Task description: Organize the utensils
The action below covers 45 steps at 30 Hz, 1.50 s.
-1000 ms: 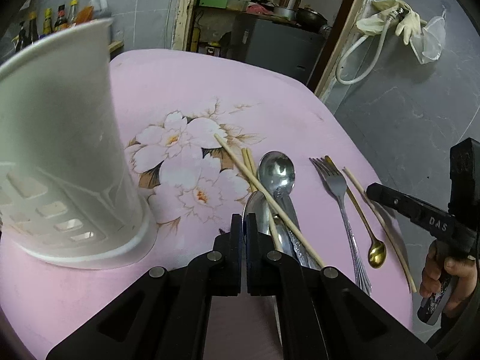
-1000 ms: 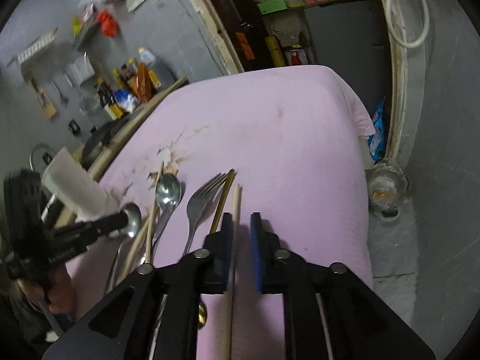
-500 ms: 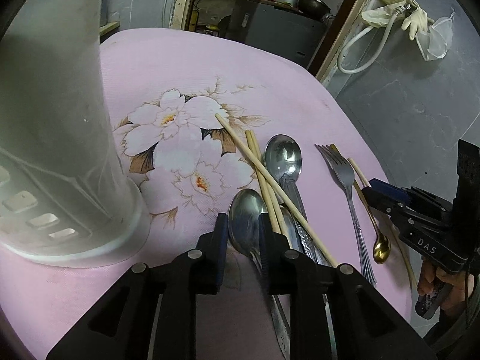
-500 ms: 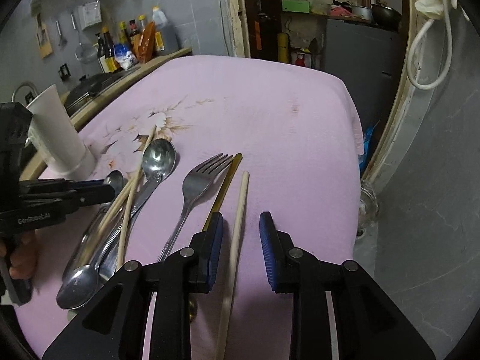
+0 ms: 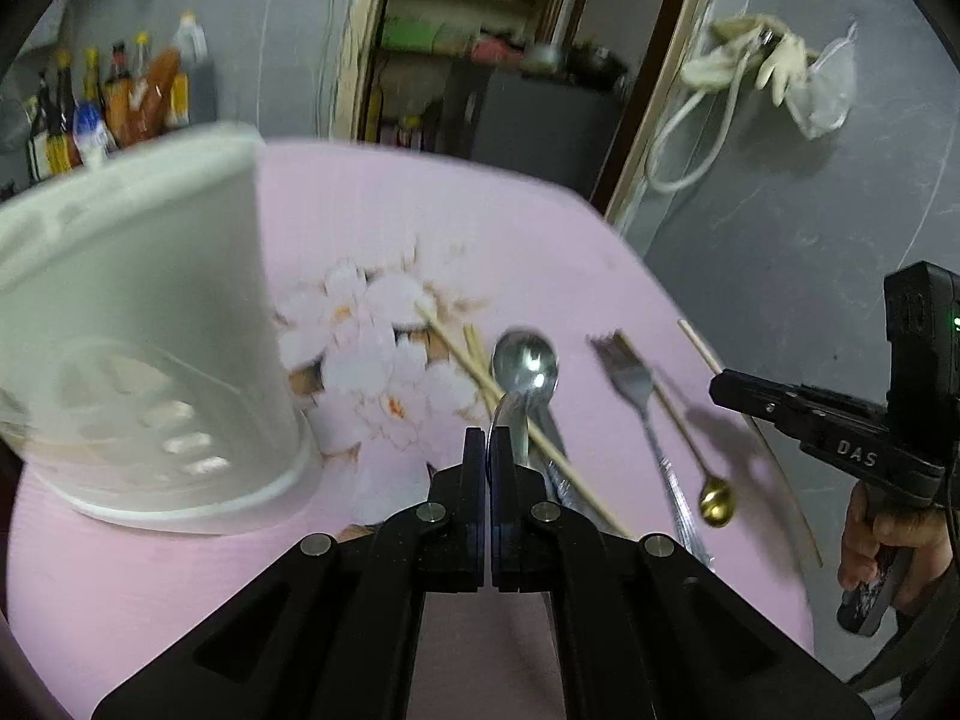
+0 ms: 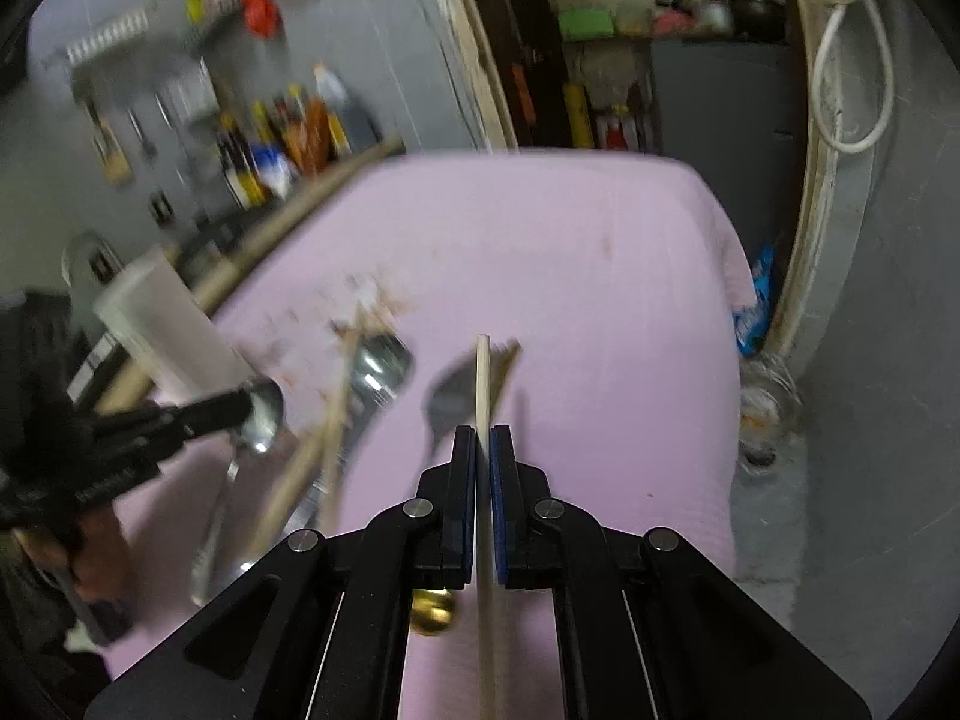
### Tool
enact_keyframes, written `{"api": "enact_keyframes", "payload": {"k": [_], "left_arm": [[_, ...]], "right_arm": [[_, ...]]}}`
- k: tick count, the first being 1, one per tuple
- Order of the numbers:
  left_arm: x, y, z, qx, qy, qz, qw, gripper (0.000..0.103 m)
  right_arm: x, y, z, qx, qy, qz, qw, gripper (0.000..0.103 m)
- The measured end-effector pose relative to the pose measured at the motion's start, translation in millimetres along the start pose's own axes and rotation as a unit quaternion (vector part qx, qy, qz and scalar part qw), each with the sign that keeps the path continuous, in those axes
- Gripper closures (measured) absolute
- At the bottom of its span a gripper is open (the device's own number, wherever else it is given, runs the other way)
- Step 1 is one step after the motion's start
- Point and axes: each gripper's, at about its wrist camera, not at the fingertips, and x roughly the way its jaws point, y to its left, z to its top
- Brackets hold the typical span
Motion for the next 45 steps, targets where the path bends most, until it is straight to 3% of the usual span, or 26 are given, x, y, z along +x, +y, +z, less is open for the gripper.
{"api": "enact_keyframes", "payload": {"k": [4,10,16,20,28,33,37,45], "left_arm": [[-29.9,-0.3,-3.1,-0.003,-0.065,0.017,0.9977,0.103],[-78.7,5.2,4.4,-0.013,-0.154,0.029,0.9876,0.103],[-127.6,27.1,34.1,-0.027,-0.218,0.049,0.9743,0.103],[-152.3,55.3,49.9,-0.036,-0.244,0.083,0.9655,0.103],[-177.0,124.0,68.5,-0.064,-0.292,0.129,0.9455,0.103],[-184.1,164.1,73.9,-0.083,-0.324,0.163,0.9283,0.103],[-176.2,192.0,72.4,-0.093,-0.333,0.190,0.9188,0.103],[-145.5,209.0,57.3,-0.105,-0.349,0.202,0.9089,0.103]], "right_arm": [[-30.8,16.4,-0.8,0.007,-0.097,0.032,0.995,0.100],[-52.6,58.1,13.1,-0.010,-0.222,0.071,0.972,0.100],[-53.9,100.1,38.9,-0.017,-0.280,0.122,0.952,0.100],[-48.1,136.5,57.9,-0.028,-0.313,0.126,0.941,0.100],[-27.4,191.0,81.6,-0.033,-0.357,0.120,0.926,0.100],[-8.7,206.5,92.2,-0.011,-0.400,0.156,0.903,0.100],[8.7,218.2,91.8,-0.006,-0.442,0.129,0.888,0.100],[33.5,242.5,82.3,-0.058,-0.473,0.033,0.879,0.100]]}}
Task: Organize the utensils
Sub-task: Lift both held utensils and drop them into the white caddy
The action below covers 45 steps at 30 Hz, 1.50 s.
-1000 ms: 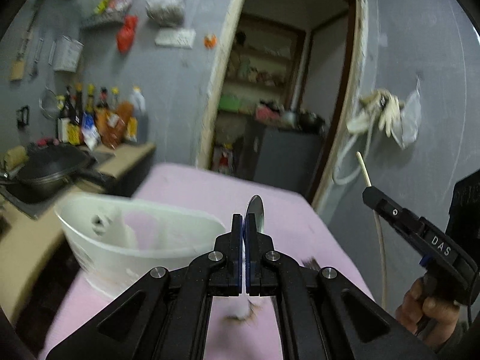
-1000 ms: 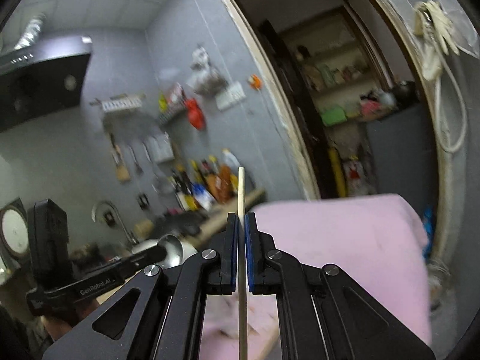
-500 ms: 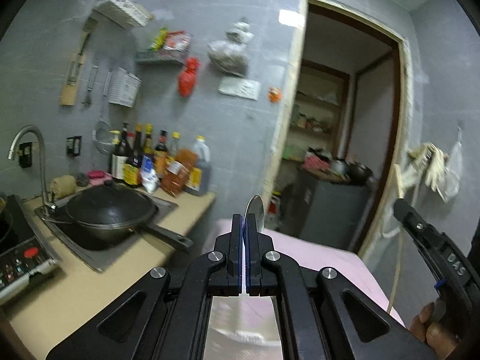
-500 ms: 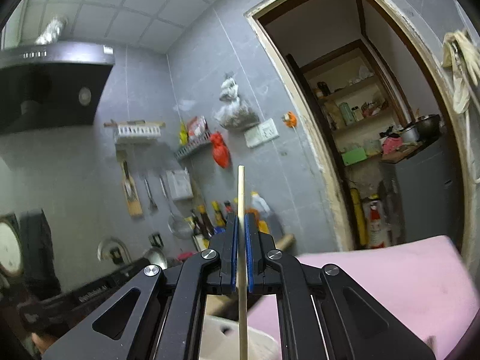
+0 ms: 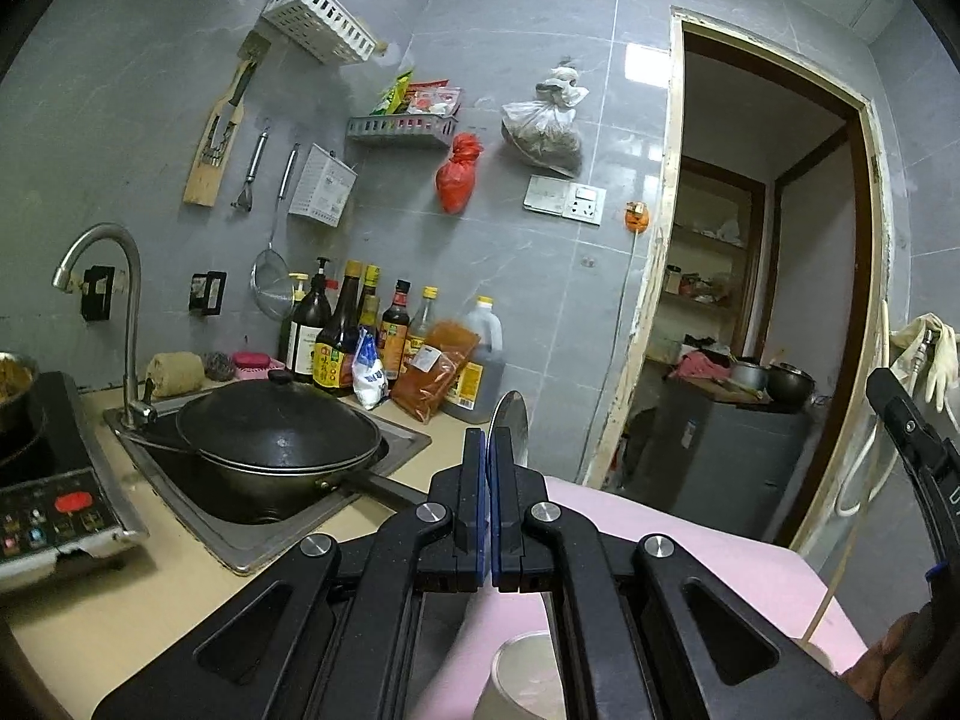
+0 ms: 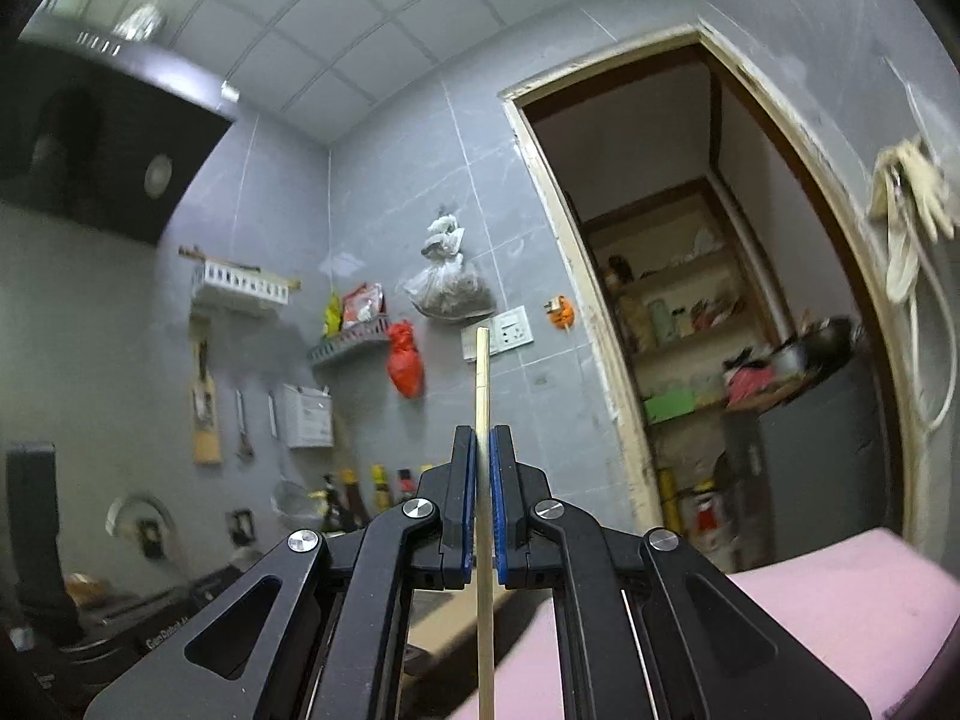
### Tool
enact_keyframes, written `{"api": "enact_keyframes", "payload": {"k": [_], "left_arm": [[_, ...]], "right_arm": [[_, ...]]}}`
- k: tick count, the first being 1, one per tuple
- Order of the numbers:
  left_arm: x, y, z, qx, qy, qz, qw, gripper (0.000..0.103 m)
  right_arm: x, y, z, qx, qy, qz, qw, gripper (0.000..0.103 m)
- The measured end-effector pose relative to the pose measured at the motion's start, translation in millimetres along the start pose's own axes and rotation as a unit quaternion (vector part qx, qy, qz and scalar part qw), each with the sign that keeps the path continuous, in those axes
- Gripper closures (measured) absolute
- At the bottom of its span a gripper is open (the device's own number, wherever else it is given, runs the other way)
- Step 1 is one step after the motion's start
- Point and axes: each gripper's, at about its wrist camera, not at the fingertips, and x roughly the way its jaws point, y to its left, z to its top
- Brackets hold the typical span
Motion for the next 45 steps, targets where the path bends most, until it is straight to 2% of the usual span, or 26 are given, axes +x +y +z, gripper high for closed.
{"api": "enact_keyframes", "payload": {"k": [10,14,21,25,26,27,28,30,31,32,34,35,37,42,44,45], "left_arm": [[-1.6,-12.4,-27.9,0.035,-0.018,0.000,0.9992,0.103],[-0.6,-12.7,-36.2,0.034,0.005,-0.014,0.9993,0.103],[-4.3,-7.6,-42.6,0.016,0.056,-0.061,0.9965,0.101],[-10.4,-5.2,-40.2,0.000,0.078,-0.088,0.9931,0.098],[-12.8,-5.6,-39.5,-0.001,0.082,-0.093,0.9923,0.096],[-15.4,-6.9,-38.5,0.000,0.085,-0.098,0.9916,0.089],[-18.0,-8.0,-37.5,0.001,0.085,-0.100,0.9914,0.077],[-24.7,-10.8,-34.8,-0.001,0.080,-0.102,0.9916,0.067],[-28.3,-11.9,-33.0,-0.002,0.076,-0.105,0.9916,0.067],[-32.1,-14.5,-30.9,0.000,0.074,-0.104,0.9918,0.067],[-37.3,-19.8,-27.4,0.006,0.074,-0.105,0.9918,0.066],[-39.9,-22.7,-26.0,0.007,0.073,-0.107,0.9916,0.065],[-46.2,-29.2,-21.9,0.008,0.069,-0.112,0.9912,0.054],[-67.6,-50.1,-16.1,0.014,0.044,-0.124,0.9912,0.035],[-75.3,-61.1,-16.6,0.021,0.037,-0.129,0.9907,0.027],[-79.3,-66.4,-17.8,0.025,0.033,-0.131,0.9906,0.024]], "right_arm": [[-0.3,1.0,-20.1,-0.037,0.037,-0.002,0.999,0.100],[-3.9,-2.3,-26.9,-0.038,0.062,0.004,0.997,0.100],[-11.9,-4.9,-35.3,-0.046,0.113,0.022,0.992,0.096],[-19.6,-7.2,-33.1,-0.041,0.125,0.032,0.991,0.079],[-22.5,-8.4,-30.8,-0.037,0.126,0.036,0.991,0.079],[-25.4,-9.6,-28.1,-0.035,0.127,0.038,0.991,0.078],[-27.7,-10.8,-26.0,-0.034,0.128,0.038,0.991,0.076],[-34.4,-14.5,-19.6,-0.029,0.128,0.040,0.991,0.065],[-37.4,-17.0,-17.1,-0.026,0.127,0.040,0.991,0.055],[-42.4,-20.1,-12.6,-0.024,0.123,0.040,0.991,0.050],[-49.6,-24.6,-5.7,-0.024,0.120,0.037,0.992,0.046],[-52.6,-27.0,-2.3,-0.026,0.119,0.035,0.992,0.038],[-62.5,-34.2,6.6,-0.026,0.112,0.026,0.993,0.027],[-86.3,-50.2,24.3,-0.039,0.100,0.008,0.994,0.013],[-95.5,-56.7,30.3,-0.046,0.096,0.002,0.994,0.000],[-102.2,-60.2,33.5,-0.051,0.093,-0.003,0.994,0.000]]}}
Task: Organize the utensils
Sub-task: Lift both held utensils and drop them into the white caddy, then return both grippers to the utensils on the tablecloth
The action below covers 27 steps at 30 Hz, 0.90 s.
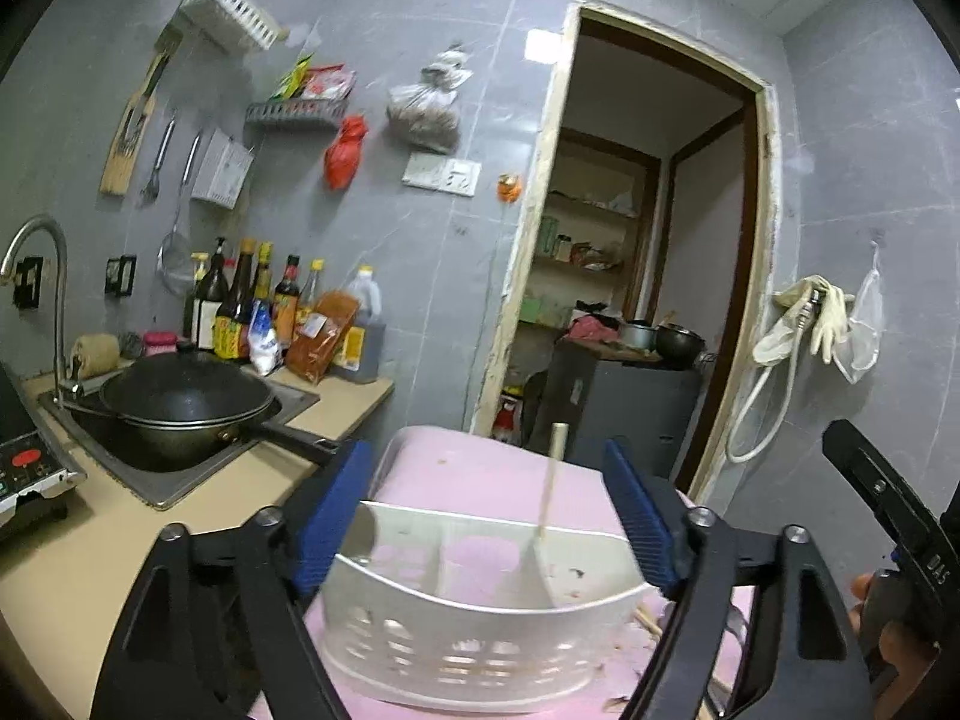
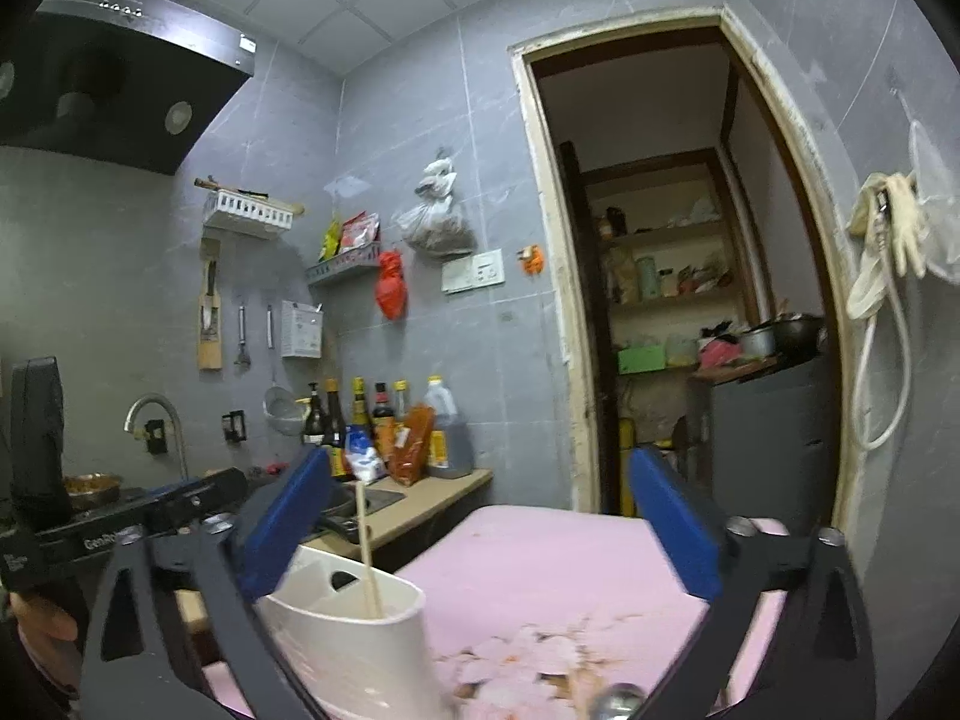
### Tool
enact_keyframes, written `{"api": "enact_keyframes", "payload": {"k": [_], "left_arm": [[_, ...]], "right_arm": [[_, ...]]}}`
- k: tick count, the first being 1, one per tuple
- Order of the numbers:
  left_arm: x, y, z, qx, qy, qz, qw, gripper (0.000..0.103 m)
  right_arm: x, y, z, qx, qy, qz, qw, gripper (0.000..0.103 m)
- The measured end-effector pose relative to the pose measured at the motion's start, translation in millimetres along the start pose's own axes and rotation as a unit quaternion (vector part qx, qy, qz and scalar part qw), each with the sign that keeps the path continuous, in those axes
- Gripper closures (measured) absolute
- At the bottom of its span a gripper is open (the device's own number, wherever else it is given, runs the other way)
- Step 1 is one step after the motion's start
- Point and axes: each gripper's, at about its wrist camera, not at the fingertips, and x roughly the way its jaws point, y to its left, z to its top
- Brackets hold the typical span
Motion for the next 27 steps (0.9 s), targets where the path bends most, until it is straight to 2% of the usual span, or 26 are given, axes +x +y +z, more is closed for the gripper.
{"api": "enact_keyframes", "payload": {"k": [4,7,16,22,27], "left_arm": [[-4.9,-23.6,-6.5,0.015,-0.003,-0.006,0.9999,0.013],[-6.9,-41.5,-15.2,0.029,0.001,-0.015,0.9994,0.011],[1.1,-85.9,-47.0,0.050,0.046,-0.052,0.9963,0.010],[20.1,-107.7,-70.2,0.054,0.117,-0.083,0.9882,0.011],[37.4,-125.9,-85.4,0.067,0.172,-0.100,0.9778,0.011]], "right_arm": [[-22.5,-12.5,3.8,-0.022,-0.001,-0.021,1.000,0.000],[-36.2,-23.5,3.9,-0.033,0.003,-0.036,0.999,0.000],[-69.2,-57.8,-4.5,-0.063,0.019,-0.079,0.995,0.000],[-77.7,-80.4,-17.9,-0.058,0.049,-0.096,0.992,0.000],[-70.8,-104.1,-29.7,-0.037,0.113,-0.107,0.987,0.000]]}}
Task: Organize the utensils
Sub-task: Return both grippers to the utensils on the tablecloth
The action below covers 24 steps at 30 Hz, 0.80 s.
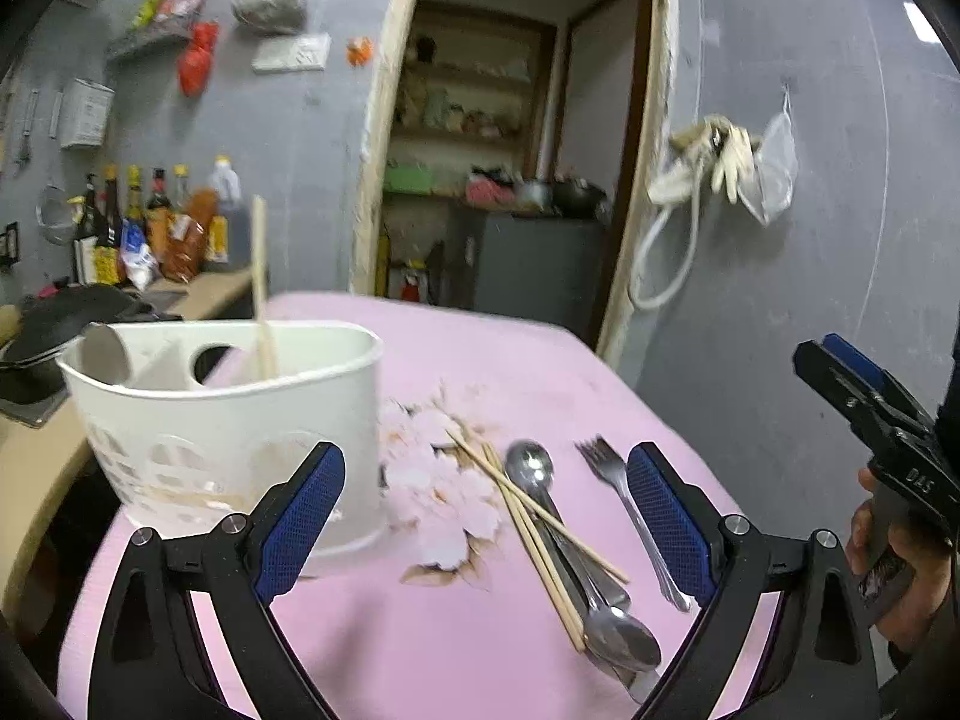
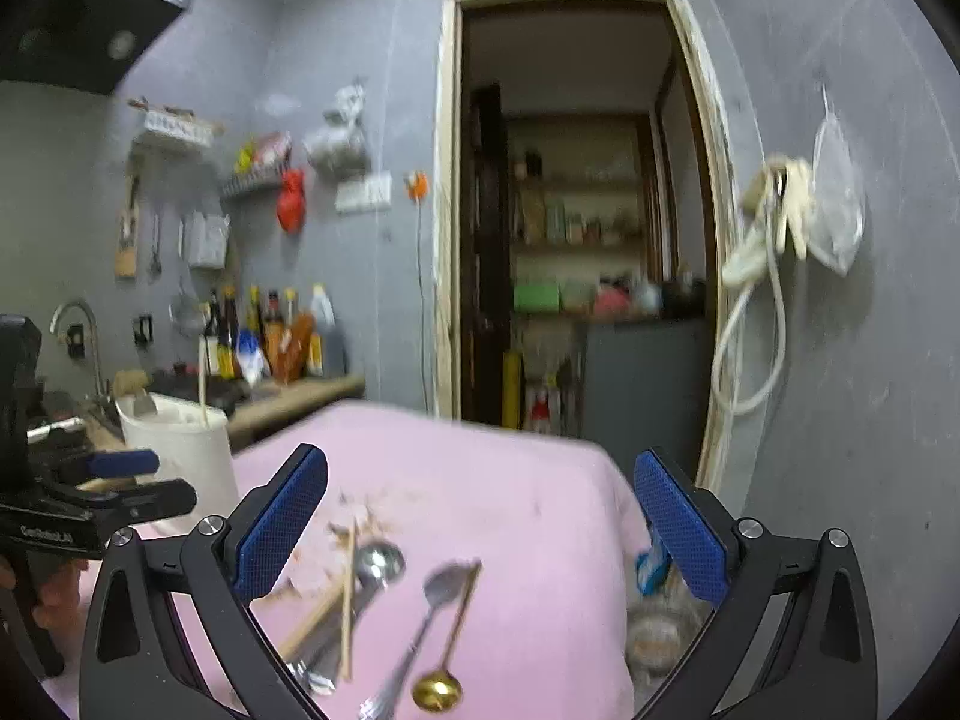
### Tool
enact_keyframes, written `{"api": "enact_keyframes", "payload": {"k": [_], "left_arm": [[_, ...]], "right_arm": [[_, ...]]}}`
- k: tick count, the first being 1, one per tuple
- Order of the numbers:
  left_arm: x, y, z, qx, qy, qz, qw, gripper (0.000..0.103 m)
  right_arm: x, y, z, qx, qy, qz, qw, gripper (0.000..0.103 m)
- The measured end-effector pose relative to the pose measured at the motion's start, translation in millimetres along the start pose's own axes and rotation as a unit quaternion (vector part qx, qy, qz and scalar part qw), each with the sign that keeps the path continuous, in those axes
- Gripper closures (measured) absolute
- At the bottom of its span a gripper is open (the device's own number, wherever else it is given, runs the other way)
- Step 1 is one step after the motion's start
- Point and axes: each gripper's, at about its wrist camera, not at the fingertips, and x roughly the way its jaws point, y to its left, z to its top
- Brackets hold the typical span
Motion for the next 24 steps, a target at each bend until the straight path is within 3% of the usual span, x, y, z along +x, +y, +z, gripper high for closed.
{"api": "enact_keyframes", "payload": {"k": [4,12,16,20,24], "left_arm": [[14.0,-6.1,-4.1,-0.001,0.031,-0.012,0.9994,0.013],[55.3,-14.2,-12.0,0.002,0.115,-0.020,0.9931,0.046],[75.3,-11.2,-9.4,-0.011,0.146,-0.019,0.9891,0.060],[96.5,-9.7,-7.5,-0.021,0.175,-0.020,0.9842,0.067],[116.2,-11.8,-5.7,-0.024,0.203,-0.027,0.9784,0.068]], "right_arm": [[12.6,-13.7,-11.3,0.023,0.050,0.006,0.998,0.005],[42.6,-19.9,-33.5,0.023,0.148,0.016,0.989,0.025],[58.3,-15.6,-44.4,0.011,0.197,0.033,0.980,0.043],[73.9,-10.4,-56.4,-0.007,0.244,0.051,0.968,0.057],[84.7,-6.1,-64.0,-0.012,0.275,0.065,0.959,0.063]]}}
